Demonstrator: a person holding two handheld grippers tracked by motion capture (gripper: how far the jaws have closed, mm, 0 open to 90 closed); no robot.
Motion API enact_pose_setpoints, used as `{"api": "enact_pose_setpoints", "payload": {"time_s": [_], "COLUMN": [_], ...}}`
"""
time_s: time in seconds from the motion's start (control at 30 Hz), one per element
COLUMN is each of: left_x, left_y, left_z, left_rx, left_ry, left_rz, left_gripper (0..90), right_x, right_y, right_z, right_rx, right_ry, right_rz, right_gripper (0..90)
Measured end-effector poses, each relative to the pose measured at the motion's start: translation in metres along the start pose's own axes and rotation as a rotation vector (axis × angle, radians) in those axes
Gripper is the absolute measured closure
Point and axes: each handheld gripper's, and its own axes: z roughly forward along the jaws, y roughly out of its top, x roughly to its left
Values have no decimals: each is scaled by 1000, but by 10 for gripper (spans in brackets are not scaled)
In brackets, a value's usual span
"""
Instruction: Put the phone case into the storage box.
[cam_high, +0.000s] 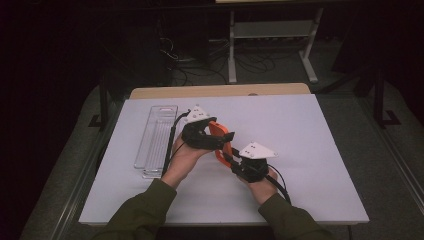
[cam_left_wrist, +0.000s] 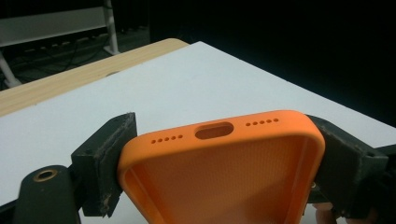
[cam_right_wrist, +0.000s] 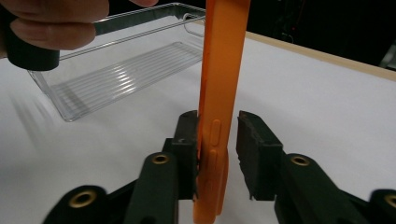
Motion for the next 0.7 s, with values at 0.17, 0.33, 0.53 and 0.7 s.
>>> {"api": "enact_pose_setpoints", "payload": {"time_s": [0.17, 0.33, 0.53, 0.7], "left_x": [1, 1, 1, 1], "left_y": [0, 0, 0, 0], "left_z": [-1, -1, -1, -1], "left_rx": [-7, -8, -6, -5], "left_ry": [7, 10, 11, 11], "left_rz": [-5, -3, -2, -8], "left_gripper": [145, 146, 146, 146], "right_x": [0, -1, -4, -6], "right_y": [1, 2, 3, 5], "right_z": [0, 1, 3, 6], "right_rx": [1, 15, 35, 81], "right_ry": [10, 22, 17, 23], "right_rz": [20, 23, 31, 17], "right_gripper": [552, 469, 346, 213]}}
